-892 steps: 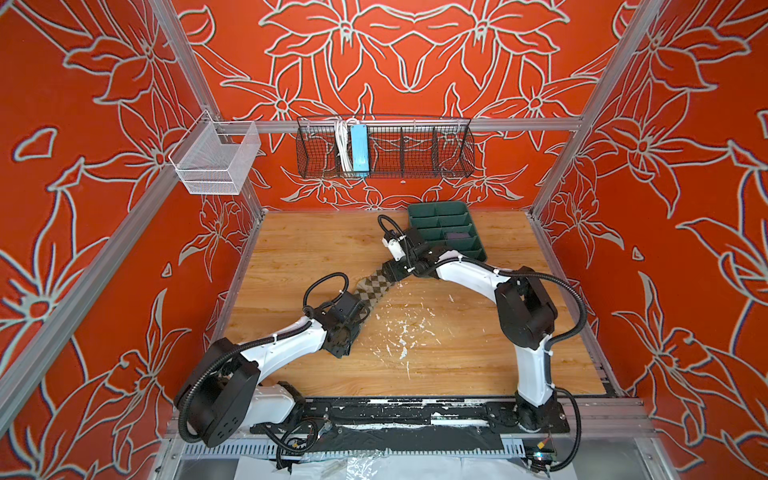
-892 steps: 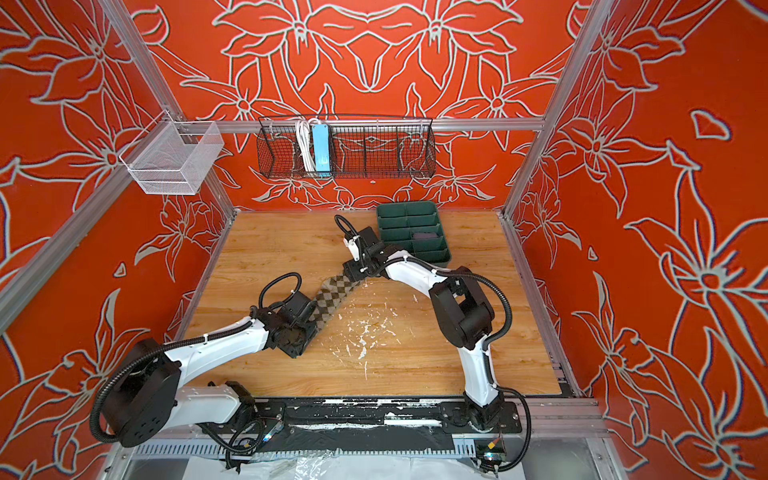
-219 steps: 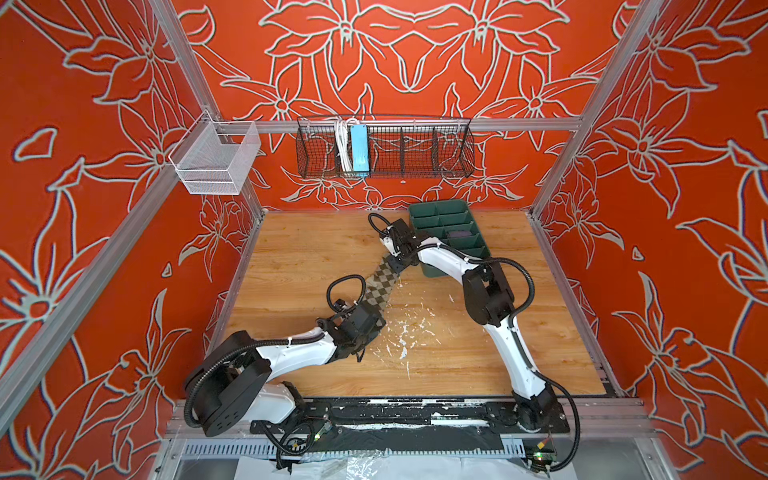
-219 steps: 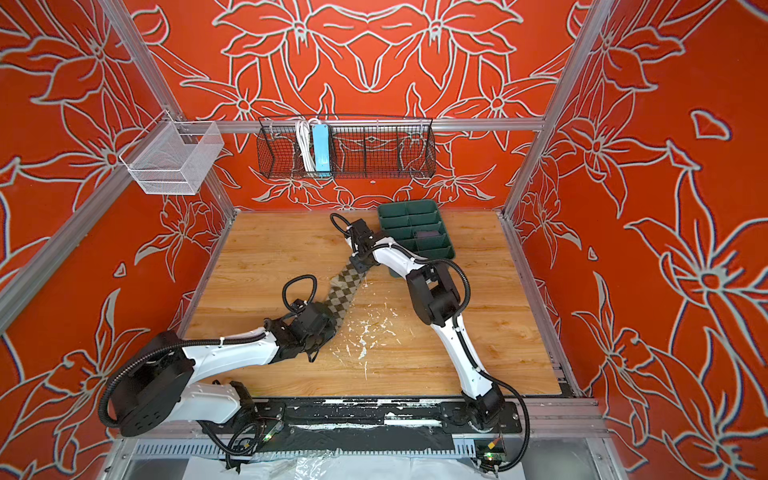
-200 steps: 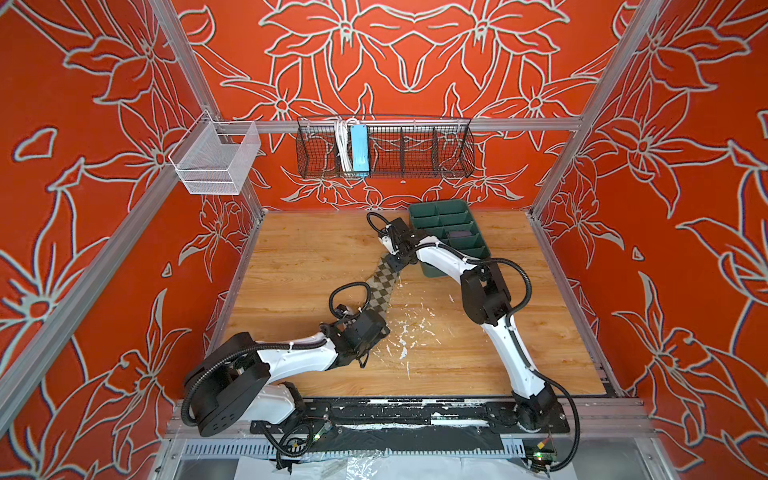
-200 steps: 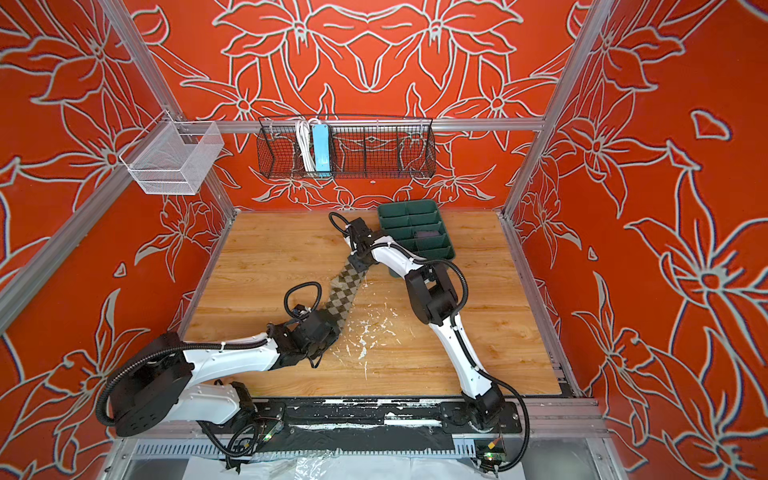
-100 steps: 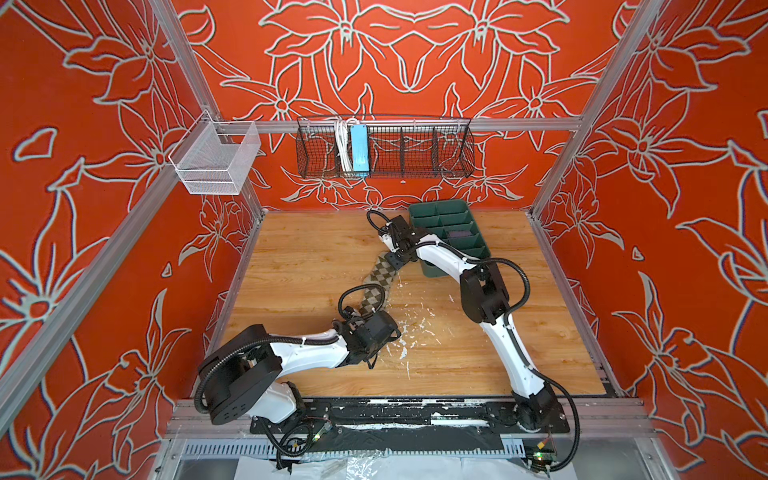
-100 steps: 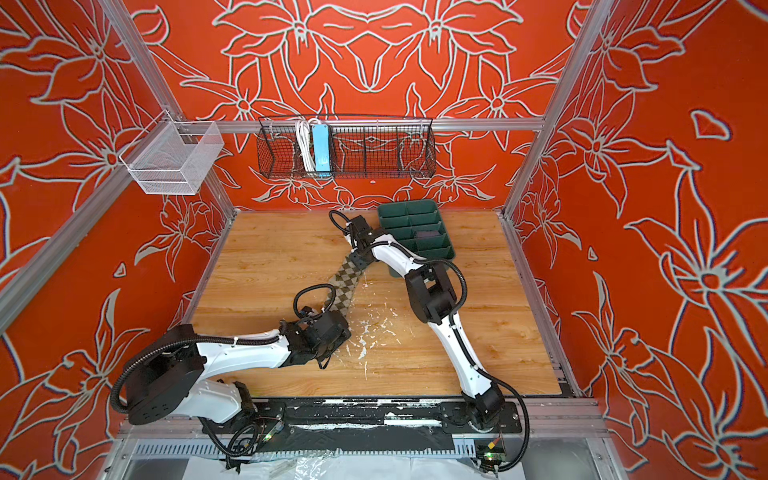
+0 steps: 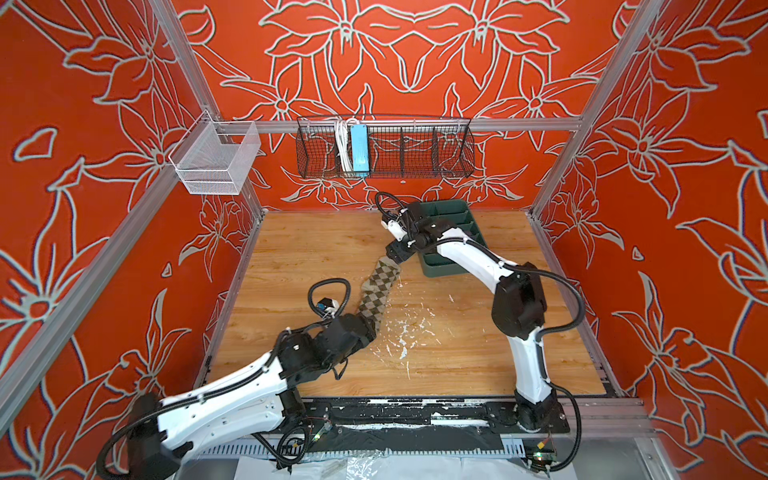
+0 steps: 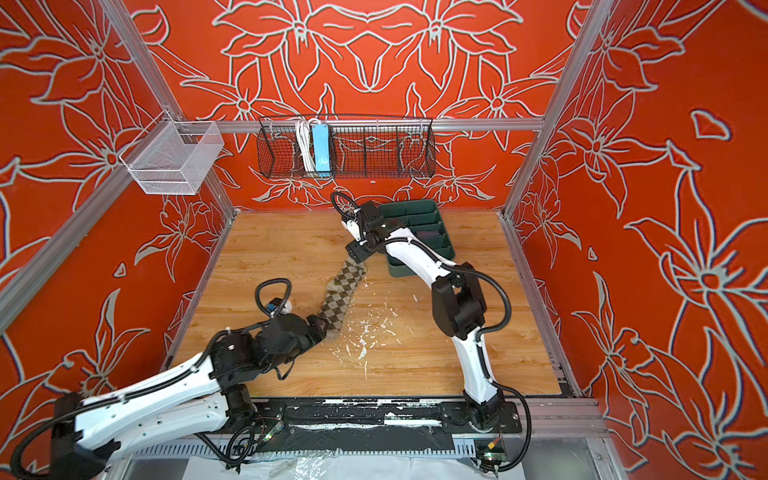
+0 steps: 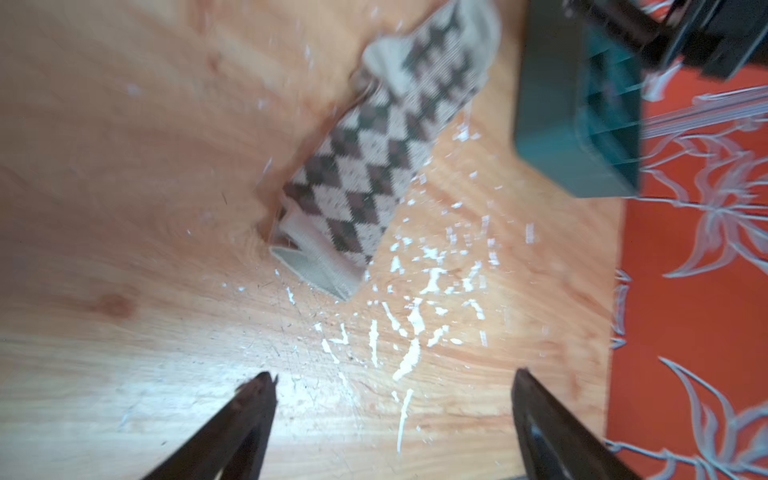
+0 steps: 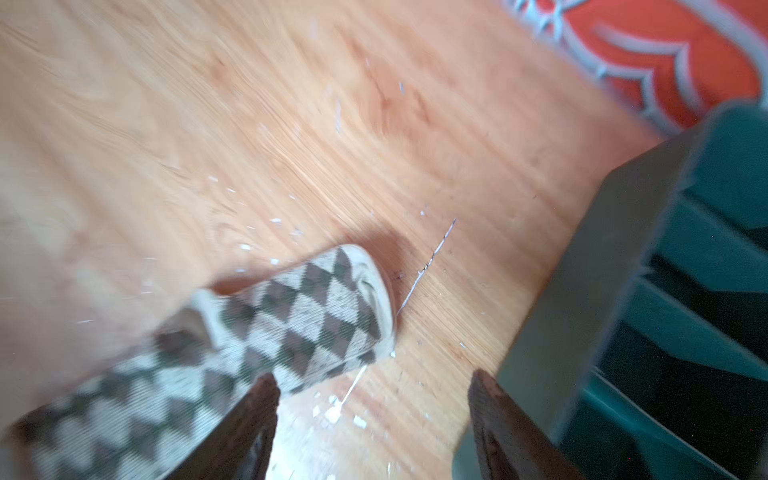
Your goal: Roll the socks
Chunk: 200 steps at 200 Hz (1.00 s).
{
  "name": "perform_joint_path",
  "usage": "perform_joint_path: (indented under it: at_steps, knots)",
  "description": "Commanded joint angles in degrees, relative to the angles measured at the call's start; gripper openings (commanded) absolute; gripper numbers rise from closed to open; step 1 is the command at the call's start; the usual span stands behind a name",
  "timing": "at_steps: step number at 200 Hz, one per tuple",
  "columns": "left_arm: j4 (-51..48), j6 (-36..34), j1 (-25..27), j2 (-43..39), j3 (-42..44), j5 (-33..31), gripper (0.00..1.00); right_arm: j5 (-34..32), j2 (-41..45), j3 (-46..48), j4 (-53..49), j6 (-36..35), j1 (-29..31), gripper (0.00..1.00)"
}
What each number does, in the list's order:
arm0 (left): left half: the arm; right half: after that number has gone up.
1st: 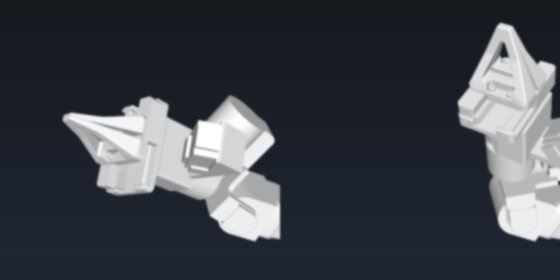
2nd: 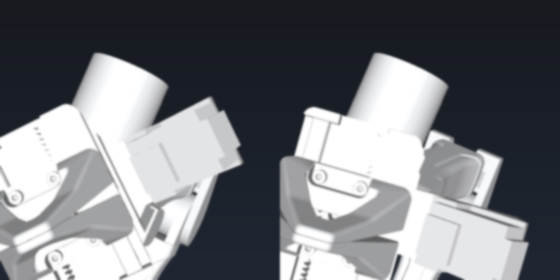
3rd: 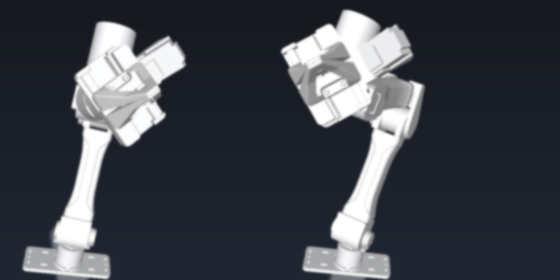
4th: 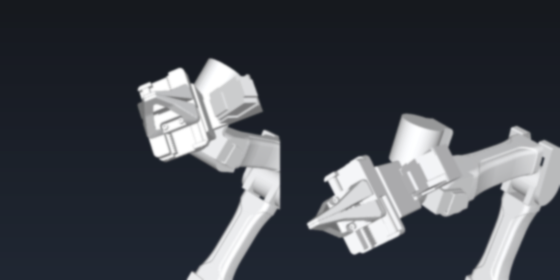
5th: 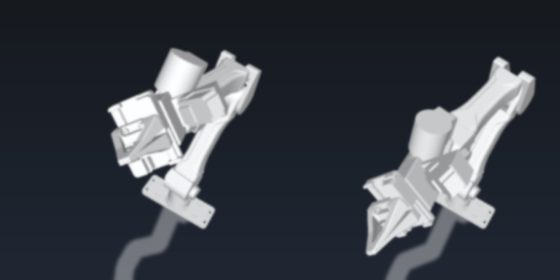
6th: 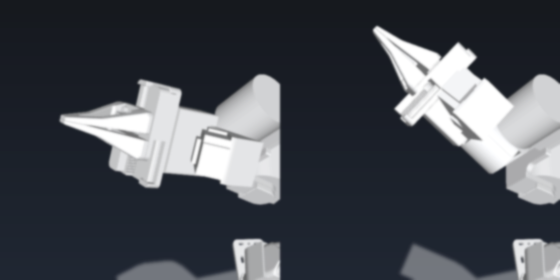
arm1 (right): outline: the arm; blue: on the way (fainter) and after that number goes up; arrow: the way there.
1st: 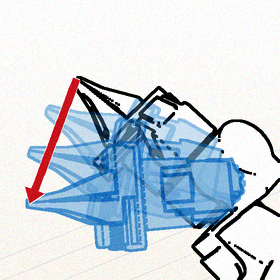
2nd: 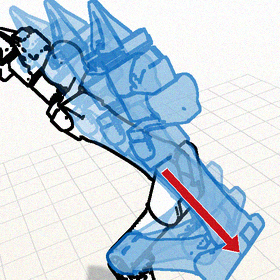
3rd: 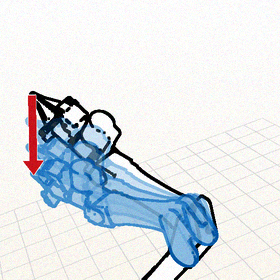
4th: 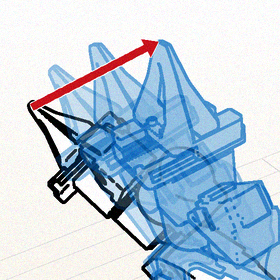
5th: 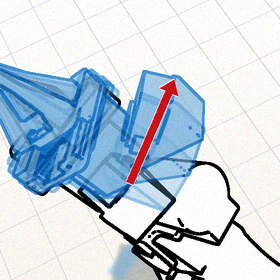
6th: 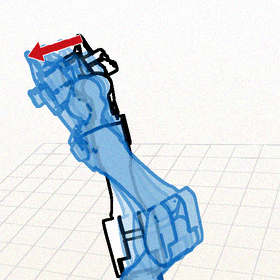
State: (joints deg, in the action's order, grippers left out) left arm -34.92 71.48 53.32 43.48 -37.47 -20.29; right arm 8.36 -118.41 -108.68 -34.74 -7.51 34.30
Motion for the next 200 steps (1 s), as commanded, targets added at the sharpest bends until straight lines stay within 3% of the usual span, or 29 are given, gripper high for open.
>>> perform_joint_path:
  at_steps: [1,49,81,102,117,152,200]
  knots:
    - [-12.0,-14.6,0.2,-6.4,-4.5,-5.7,0.87,5.6,6.7,7.2,4.3,-2.0,2.2,0.74]
    - [-13.6,-45.4,0.2,-9.9,-16.7,-4.4,0.90,2.7,21.9,32.5,12.8,-15.5,13.9,0.72]
    - [-17.2,-67.6,0.2,-7.4,-24.3,-3.5,0.93,3.6,31.3,54.0,29.6,-24.0,20.6,0.71]
    - [-17.2,-79.4,0.2,-9.3,-24.9,-2.1,0.93,8.2,32.3,63.2,40.9,-34.6,24.1,0.71]
    - [-16.1,-87.0,0.2,-12.4,-22.5,1.9,0.93,6.6,29.8,65.6,47.9,-36.3,25.7,0.71]
    - [-15.2,-95.8,0.2,-19.9,-15.8,6.0,0.93,0.1,21.9,66.1,60.1,-37.4,27.9,0.71]
    - [-13.8,-98.5,0.2,-22.7,-11.9,5.7,0.92,-4.7,16.3,64.7,64.9,-36.7,28.6,0.62]
